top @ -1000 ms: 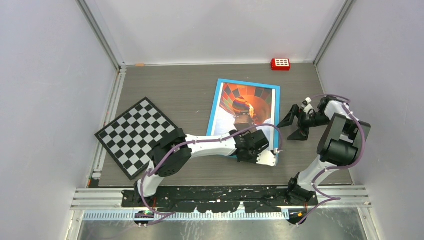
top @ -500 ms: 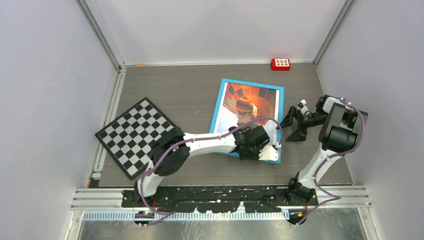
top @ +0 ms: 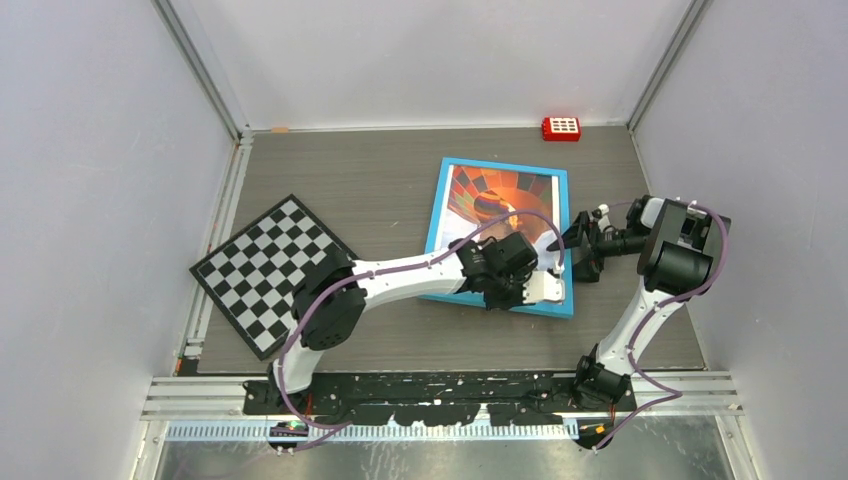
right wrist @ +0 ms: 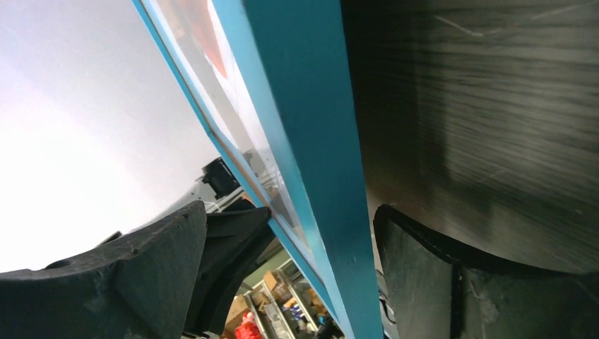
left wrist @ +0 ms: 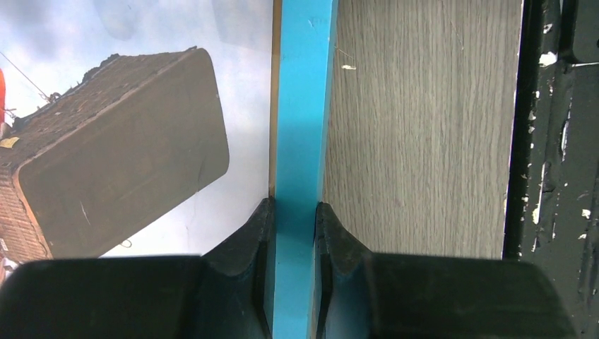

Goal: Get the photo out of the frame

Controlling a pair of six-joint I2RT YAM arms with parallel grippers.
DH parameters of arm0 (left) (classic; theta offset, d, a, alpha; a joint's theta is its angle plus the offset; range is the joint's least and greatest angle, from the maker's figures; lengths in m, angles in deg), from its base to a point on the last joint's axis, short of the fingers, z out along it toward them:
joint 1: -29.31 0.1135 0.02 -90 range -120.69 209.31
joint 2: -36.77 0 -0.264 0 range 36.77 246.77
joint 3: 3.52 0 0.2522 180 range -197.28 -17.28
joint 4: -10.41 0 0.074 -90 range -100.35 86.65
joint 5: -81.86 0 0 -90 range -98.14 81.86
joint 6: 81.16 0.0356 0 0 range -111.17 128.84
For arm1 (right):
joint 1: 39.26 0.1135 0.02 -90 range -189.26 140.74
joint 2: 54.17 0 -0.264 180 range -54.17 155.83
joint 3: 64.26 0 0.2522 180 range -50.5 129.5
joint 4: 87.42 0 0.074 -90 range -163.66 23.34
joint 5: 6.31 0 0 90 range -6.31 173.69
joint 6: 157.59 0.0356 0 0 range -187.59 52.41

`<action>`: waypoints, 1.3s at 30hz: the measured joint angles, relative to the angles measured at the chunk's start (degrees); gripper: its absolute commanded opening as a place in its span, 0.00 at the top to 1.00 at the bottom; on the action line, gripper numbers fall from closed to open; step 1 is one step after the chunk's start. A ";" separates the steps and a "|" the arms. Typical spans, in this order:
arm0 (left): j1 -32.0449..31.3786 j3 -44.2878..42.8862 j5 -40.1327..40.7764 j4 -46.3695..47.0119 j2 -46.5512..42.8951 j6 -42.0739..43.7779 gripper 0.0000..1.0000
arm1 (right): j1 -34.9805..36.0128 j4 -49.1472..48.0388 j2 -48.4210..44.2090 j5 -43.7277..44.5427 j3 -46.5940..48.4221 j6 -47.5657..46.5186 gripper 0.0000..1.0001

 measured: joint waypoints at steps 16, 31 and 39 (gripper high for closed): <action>2.97 0.72 -5.42 3.45 -3.02 -3.96 1.00 | 0.37 -2.29 0.81 -9.75 -3.69 3.78 0.49; 5.14 -6.69 -3.89 -3.37 -9.49 -9.57 0.00 | 1.03 -0.22 -7.76 -8.79 0.33 2.56 0.99; 16.98 -12.09 -4.46 -10.32 -17.99 -12.83 0.00 | 1.05 9.73 -12.28 -0.11 9.73 1.03 0.99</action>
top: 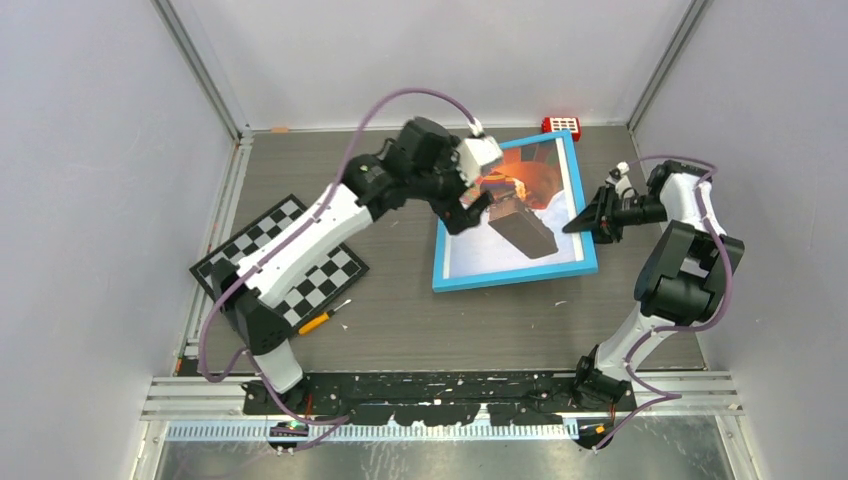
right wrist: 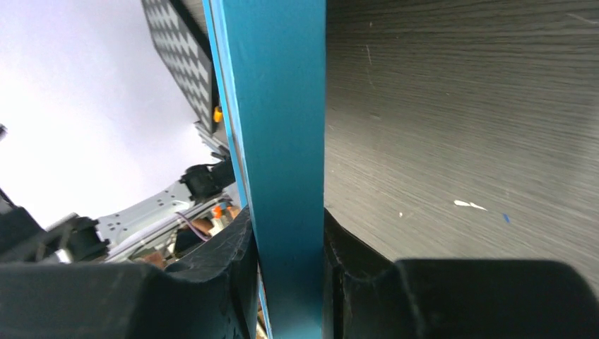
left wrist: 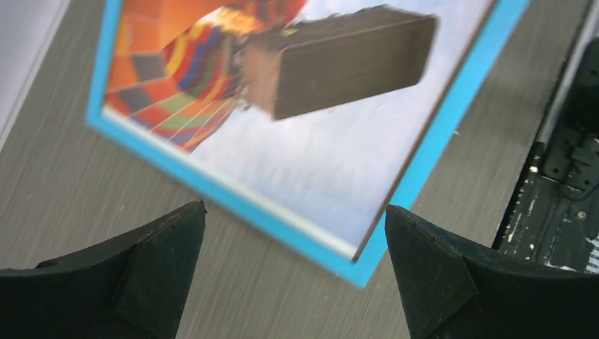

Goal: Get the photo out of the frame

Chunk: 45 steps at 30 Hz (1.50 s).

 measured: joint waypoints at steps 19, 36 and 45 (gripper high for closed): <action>28.02 1.92 3.58 -6.91 -7.23 -9.31 0.00 | 1.03 16.90 -1.99 22.14 30.23 -6.34 0.99; 32.72 8.87 -0.17 -5.62 -11.13 -19.61 0.00 | 18.25 18.78 -6.73 45.18 43.95 -8.44 1.00; 33.31 8.17 -0.48 -3.13 -10.25 -30.47 0.00 | 30.62 14.91 -8.13 58.55 41.59 -6.69 1.00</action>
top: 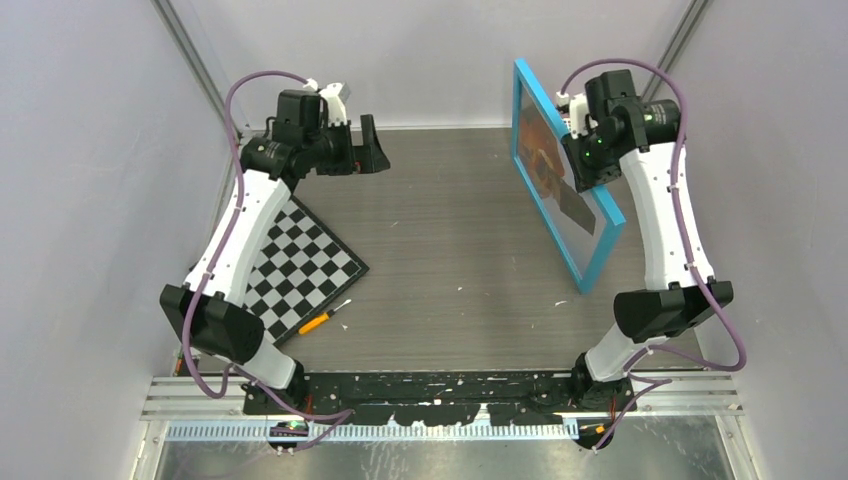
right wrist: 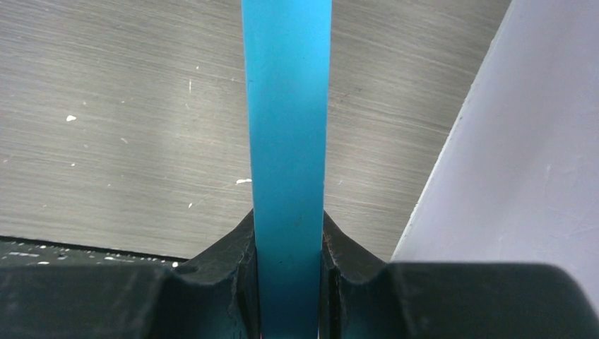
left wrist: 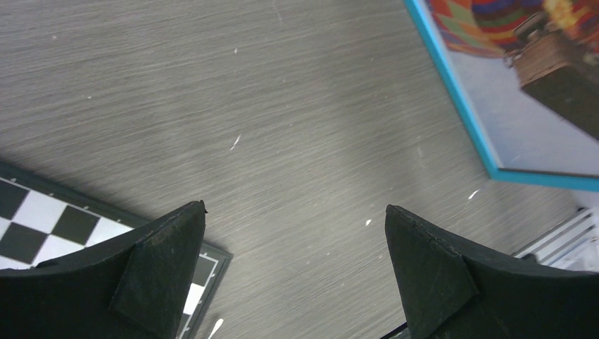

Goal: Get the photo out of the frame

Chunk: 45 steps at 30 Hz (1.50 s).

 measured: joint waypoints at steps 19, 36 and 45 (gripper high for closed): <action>-9.92 -12.68 -0.07 13.81 13.86 -27.74 0.00 | 22.29 -11.32 -3.04 22.05 -13.90 -0.94 0.99; -14.23 -14.12 -0.20 16.55 22.27 -39.76 0.09 | 33.73 -16.09 -3.02 29.31 -20.61 -0.85 0.99; -14.25 -9.90 -1.09 18.21 22.27 -42.60 0.36 | 36.59 -17.09 -2.97 30.25 -21.92 -0.66 0.82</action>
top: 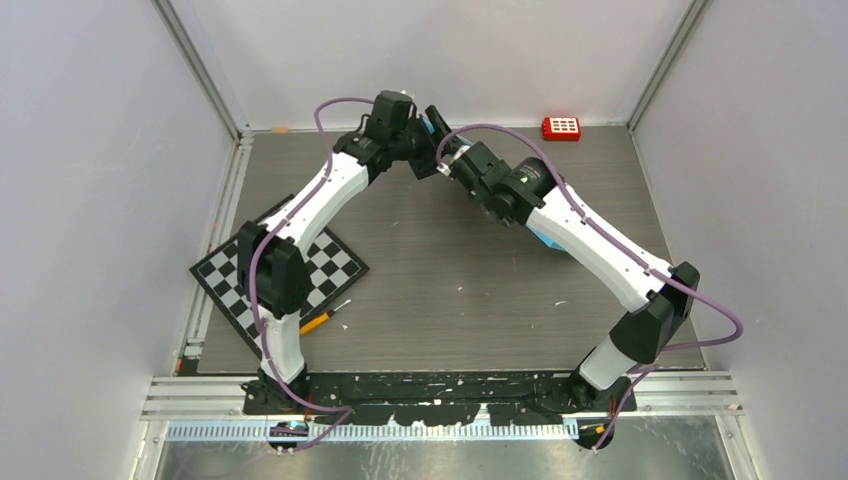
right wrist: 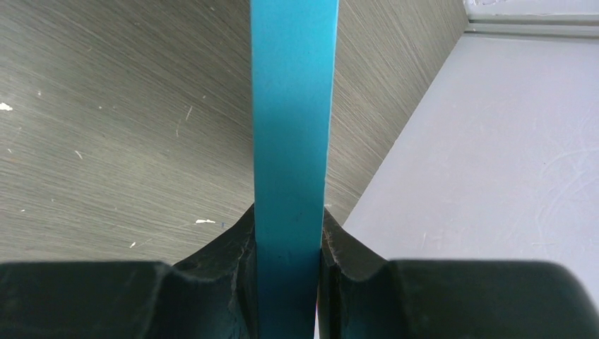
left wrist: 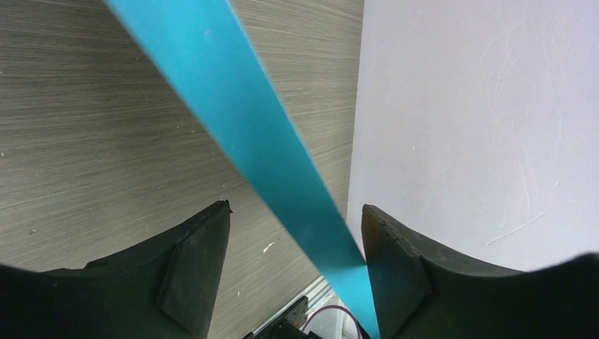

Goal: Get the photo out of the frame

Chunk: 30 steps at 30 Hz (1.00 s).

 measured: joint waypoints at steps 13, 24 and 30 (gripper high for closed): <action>1.70 15.17 -5.84 4.79 -3.91 -8.04 0.97 | 5.55 1.18 -0.35 -15.23 -4.11 -0.81 0.16; 5.25 30.60 -12.94 7.91 -7.96 -1.84 1.00 | 1.49 3.58 -10.05 -34.88 -2.16 1.46 0.00; 7.30 37.38 -17.81 11.10 -10.12 6.25 1.00 | -17.03 6.01 -8.20 -50.84 1.97 3.21 0.00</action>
